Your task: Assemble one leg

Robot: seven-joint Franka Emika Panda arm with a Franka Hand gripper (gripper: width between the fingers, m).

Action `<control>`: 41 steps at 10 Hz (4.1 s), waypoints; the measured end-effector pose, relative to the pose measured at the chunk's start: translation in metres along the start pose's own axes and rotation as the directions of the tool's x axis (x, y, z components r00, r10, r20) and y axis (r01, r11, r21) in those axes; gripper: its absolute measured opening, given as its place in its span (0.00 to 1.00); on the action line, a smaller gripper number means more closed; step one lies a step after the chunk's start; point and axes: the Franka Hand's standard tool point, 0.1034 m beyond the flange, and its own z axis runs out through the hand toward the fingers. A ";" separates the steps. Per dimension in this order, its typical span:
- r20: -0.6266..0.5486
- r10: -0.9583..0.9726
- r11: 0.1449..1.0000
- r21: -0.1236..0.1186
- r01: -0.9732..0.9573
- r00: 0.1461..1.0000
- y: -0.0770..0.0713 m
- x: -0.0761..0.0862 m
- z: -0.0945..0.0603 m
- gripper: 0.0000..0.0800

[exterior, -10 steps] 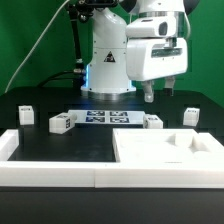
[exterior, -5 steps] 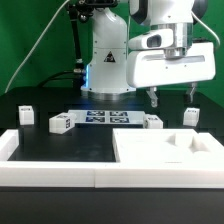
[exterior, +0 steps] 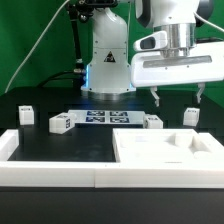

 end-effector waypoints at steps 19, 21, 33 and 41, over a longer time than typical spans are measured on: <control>0.806 0.152 0.986 -0.087 -0.139 0.572 -0.014 -0.022 0.011 0.81; 0.828 0.152 0.987 -0.093 -0.135 0.540 -0.016 -0.029 0.022 0.81; 0.827 0.180 0.983 -0.138 -0.118 0.533 -0.014 -0.070 0.045 0.36; 0.856 0.114 0.992 -0.071 -0.103 0.504 0.003 -0.034 -0.020 0.36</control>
Offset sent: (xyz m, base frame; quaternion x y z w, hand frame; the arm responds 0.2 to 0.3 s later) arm 0.0000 0.0000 0.0000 0.0000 0.0000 0.0000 1.0000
